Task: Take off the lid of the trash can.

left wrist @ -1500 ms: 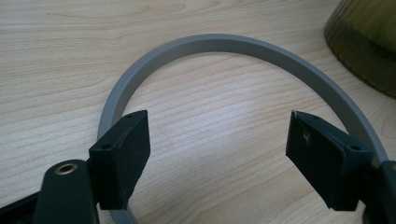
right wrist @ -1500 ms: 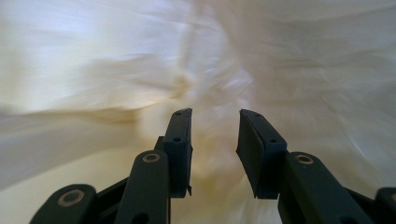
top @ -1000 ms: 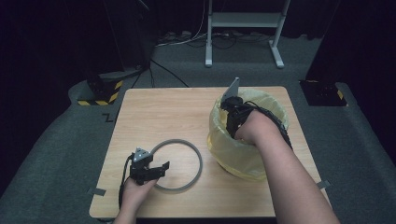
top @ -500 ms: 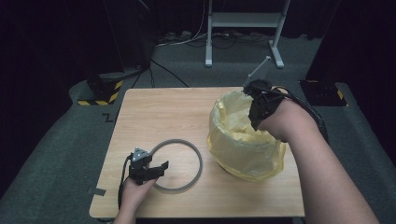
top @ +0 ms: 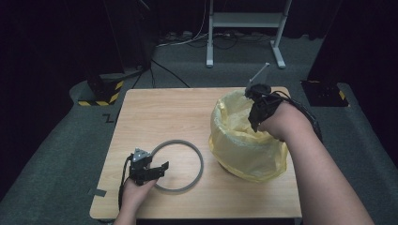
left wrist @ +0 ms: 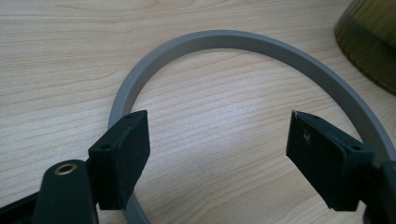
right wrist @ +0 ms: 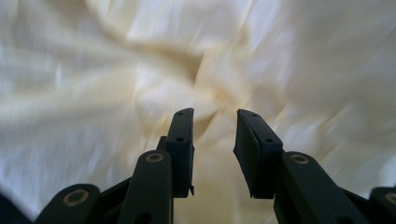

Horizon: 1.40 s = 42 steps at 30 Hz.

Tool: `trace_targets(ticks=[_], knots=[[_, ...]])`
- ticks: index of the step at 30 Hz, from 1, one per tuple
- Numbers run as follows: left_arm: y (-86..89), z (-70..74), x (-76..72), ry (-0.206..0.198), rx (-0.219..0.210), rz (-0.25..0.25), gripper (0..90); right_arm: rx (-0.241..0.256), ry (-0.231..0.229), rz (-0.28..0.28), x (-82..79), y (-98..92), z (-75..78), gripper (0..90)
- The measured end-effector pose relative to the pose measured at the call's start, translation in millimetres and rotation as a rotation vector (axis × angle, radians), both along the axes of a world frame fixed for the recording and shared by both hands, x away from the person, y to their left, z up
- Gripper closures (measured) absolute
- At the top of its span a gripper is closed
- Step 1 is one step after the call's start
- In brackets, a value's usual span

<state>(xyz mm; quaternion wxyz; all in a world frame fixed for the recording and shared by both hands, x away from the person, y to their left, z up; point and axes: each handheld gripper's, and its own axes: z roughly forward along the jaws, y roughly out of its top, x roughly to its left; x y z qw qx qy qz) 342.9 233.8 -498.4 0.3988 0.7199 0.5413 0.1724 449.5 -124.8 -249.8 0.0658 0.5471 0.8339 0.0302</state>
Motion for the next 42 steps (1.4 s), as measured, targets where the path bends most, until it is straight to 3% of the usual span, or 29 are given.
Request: trace_targets(ticks=[4,8,12,16,20,24,27,30,34,36,39,42], knots=[[-0.4,-0.5,0.3,0.0,0.007,-0.005,21.9,-0.001,-0.117,-0.048,26.7,3.5,-4.5,65.4],[-0.8,-1.4,0.9,0.006,0.004,-0.009,21.9,0.04,-0.176,-0.075,52.4,11.1,-21.8,65.3],[2.4,-0.8,1.2,0.006,-0.005,-0.002,21.9,0.009,-0.132,-0.088,67.1,14.9,-49.0,64.5],[4.8,0.0,0.4,0.002,-0.017,0.005,21.9,-0.008,-0.063,-0.082,68.5,14.2,-71.2,60.9],[4.0,0.2,0.3,0.003,-0.016,0.002,21.9,0.023,-0.092,-0.078,60.5,14.0,-54.7,58.4],[0.6,0.1,-0.1,0.005,-0.006,-0.007,21.8,0.085,-0.169,-0.022,43.6,28.0,-11.0,64.4],[-1.0,-0.5,0.2,0.007,-0.001,-0.01,21.8,0.124,-0.203,0.026,36.1,43.6,2.3,67.0],[-1.5,-0.7,-0.1,0.008,-0.003,-0.01,21.8,0.126,-0.203,0.049,37.5,58.3,-5.5,67.0],[0.8,-0.9,0.2,0.008,-0.007,-0.008,21.8,0.108,-0.145,0.047,48.1,65.6,-38.5,65.5],[2.3,-1.0,0.6,0.009,-0.004,-0.009,21.7,0.102,-0.129,0.044,50.5,65.8,-47.8,65.0],[3.5,-0.5,0.7,0.006,-0.012,-0.007,21.7,0.11,-0.128,0.039,50.8,61.3,-45.7,61.9],[2.6,-0.1,-0.1,0.001,-0.018,-0.01,21.5,0.122,-0.155,0.033,47.2,50.1,-26.1,55.7]])
